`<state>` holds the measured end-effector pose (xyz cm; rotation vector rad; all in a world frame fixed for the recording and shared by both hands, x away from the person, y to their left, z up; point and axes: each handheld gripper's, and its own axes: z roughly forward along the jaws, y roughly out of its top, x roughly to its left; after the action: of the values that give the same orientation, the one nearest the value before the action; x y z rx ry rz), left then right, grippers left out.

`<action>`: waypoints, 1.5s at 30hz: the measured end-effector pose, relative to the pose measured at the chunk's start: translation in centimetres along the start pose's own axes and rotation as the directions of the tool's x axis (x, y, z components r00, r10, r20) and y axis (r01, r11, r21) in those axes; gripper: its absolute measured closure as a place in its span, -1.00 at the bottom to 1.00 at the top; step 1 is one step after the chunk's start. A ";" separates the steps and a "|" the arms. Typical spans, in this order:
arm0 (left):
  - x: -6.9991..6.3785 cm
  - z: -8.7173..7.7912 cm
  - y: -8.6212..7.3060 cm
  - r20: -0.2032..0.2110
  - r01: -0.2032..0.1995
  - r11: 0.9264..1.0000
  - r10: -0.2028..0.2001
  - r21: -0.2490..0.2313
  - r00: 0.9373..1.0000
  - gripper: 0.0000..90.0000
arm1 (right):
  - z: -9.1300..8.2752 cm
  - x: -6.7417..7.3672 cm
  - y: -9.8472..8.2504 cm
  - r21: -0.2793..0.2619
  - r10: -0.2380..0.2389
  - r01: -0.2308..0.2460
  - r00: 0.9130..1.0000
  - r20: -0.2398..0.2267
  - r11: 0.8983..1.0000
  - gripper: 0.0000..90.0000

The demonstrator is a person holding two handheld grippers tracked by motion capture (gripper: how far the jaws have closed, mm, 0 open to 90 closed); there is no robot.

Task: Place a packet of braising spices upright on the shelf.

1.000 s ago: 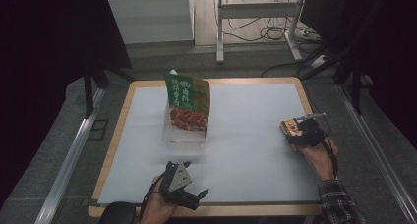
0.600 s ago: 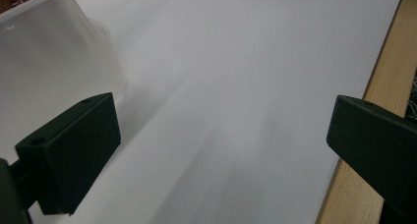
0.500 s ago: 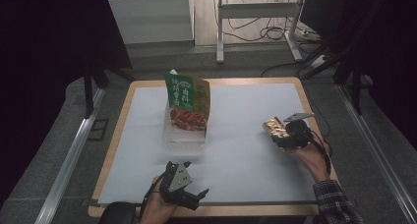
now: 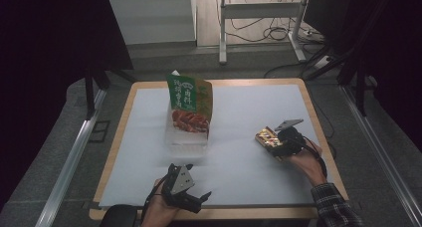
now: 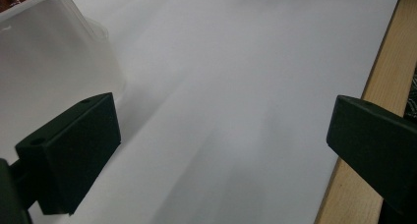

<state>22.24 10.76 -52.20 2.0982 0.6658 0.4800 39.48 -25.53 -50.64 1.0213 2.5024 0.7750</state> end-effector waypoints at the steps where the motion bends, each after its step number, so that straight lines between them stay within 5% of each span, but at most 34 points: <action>1: 0.0 0.0 0.0 0.000 0.000 1.000 0.000 0.001 1.000 -1.00 | 0.1 -0.1 -0.1 0.000 0.006 -0.006 1.000 -0.006 1.000 -0.32; 8: 0.0 0.1 0.0 0.000 0.001 1.000 -0.001 0.001 1.000 -1.00 | -0.4 -0.4 0.3 -0.011 0.024 -0.024 0.999 -0.026 1.000 -0.40; 22: 0.2 0.0 0.0 -0.004 0.006 1.000 -0.006 -0.002 1.000 -1.00 | -1.0 -1.0 3.2 0.092 0.004 0.001 0.999 -0.053 0.996 -0.46; 33: 0.1 0.1 0.0 -0.003 -0.002 1.000 0.002 0.001 1.000 -1.00 | 0.5 -0.8 5.2 0.231 -0.046 0.058 0.997 -0.057 0.971 -0.45; 45: 0.0 0.2 0.0 -0.002 -0.008 1.000 0.008 0.006 1.000 -1.00 | 2.4 -0.5 6.2 0.299 -0.058 0.073 0.997 -0.058 0.951 -0.41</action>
<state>22.32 10.68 -52.30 2.1071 0.6616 0.4849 44.33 -21.35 -48.87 1.0176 2.7396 0.4092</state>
